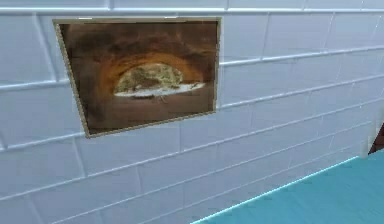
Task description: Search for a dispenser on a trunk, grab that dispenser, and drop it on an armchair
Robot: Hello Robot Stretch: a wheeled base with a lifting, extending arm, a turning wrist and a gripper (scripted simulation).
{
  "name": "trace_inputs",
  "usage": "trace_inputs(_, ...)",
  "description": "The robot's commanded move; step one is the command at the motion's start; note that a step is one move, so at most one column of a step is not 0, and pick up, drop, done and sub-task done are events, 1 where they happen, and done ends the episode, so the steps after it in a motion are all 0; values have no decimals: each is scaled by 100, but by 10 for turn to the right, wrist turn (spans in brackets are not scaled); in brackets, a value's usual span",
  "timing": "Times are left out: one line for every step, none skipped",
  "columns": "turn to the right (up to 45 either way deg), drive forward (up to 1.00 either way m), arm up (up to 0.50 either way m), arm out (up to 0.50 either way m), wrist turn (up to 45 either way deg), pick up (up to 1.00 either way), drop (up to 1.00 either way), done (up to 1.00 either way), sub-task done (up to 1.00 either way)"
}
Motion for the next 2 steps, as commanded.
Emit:
trace_inputs(450,0,0,0,0,0,0,0,0)
trace_inputs(450,0,0,0,0,0,0,0,0)
